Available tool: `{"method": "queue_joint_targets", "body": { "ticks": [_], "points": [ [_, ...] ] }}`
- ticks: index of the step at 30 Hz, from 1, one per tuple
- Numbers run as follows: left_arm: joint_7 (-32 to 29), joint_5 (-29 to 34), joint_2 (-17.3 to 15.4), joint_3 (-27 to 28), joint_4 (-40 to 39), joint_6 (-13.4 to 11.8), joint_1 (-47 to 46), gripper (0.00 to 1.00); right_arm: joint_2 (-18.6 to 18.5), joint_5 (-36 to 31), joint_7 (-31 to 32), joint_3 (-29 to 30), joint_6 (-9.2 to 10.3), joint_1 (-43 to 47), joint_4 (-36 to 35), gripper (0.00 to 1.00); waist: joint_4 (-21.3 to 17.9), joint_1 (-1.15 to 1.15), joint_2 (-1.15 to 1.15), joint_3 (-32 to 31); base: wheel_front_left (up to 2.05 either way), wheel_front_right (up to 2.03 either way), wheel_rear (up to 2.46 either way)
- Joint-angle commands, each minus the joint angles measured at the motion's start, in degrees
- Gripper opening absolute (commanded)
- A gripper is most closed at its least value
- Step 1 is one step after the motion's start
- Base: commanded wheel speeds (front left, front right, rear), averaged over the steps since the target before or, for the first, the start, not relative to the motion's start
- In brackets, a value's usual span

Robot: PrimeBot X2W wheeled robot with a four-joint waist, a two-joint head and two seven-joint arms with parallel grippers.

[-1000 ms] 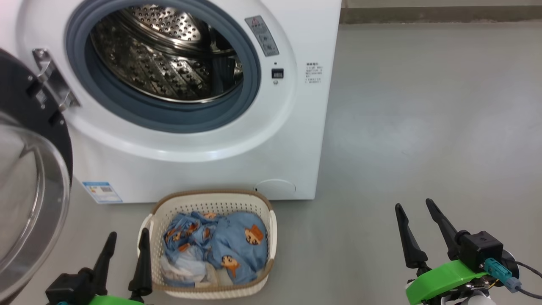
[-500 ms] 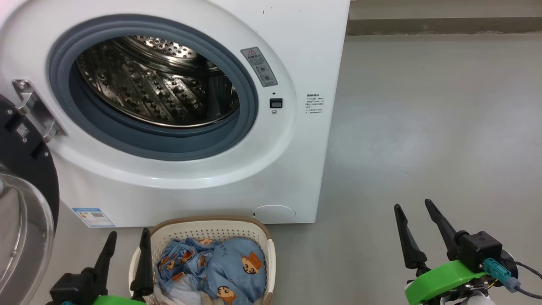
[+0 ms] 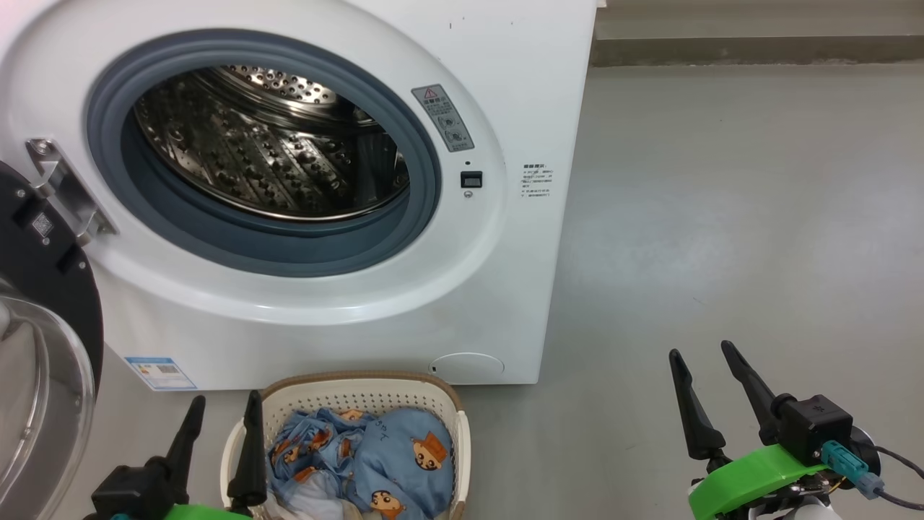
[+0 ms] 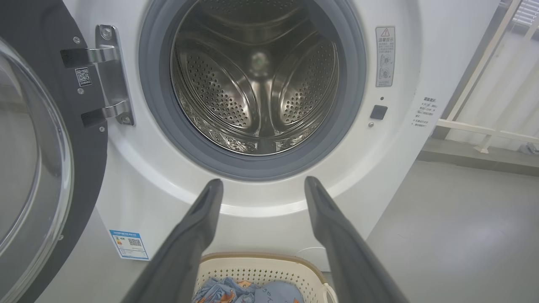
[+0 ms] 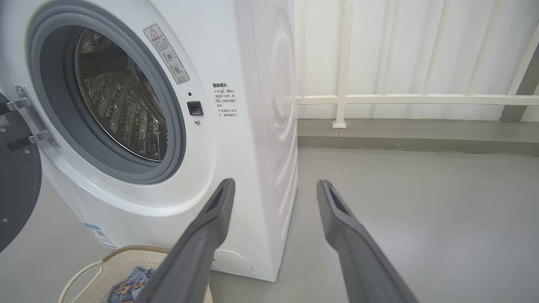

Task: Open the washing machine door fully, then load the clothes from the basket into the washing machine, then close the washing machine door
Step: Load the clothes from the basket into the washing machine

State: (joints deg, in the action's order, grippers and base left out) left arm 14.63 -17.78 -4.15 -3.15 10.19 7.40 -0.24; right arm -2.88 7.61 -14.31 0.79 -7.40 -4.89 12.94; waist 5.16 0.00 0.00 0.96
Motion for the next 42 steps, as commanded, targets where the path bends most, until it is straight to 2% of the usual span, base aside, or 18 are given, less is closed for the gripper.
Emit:
{"method": "queue_joint_targets", "body": {
  "ticks": [1,25,35,42],
  "points": [
    [0.37,0.30,-1.01,1.71,-1.10,0.08,-1.47,1.00,0.01,-0.11,-0.69,-1.63,-0.09,-1.33,-1.22,1.00,0.05,0.00,0.00,0.03,0.00,0.00,0.00],
    [0.37,0.17,-1.12,0.81,-0.51,0.09,-1.95,1.00,0.01,-0.22,-0.69,-1.46,-0.09,-1.62,-1.36,1.00,0.64,0.00,0.00,1.14,0.00,0.00,0.00],
    [0.37,-0.59,-1.00,-0.80,1.60,0.09,-3.78,1.00,0.01,-1.62,-0.69,-0.43,-0.09,-2.61,-1.32,1.00,-0.08,0.00,0.00,5.25,0.00,0.00,0.00],
    [0.37,-1.94,-1.31,-3.38,6.82,0.09,-7.57,1.00,0.01,-3.79,-0.69,0.77,-0.09,-4.18,-1.91,1.00,-1.39,0.00,0.00,11.40,0.00,0.00,0.00]
  ]
}}
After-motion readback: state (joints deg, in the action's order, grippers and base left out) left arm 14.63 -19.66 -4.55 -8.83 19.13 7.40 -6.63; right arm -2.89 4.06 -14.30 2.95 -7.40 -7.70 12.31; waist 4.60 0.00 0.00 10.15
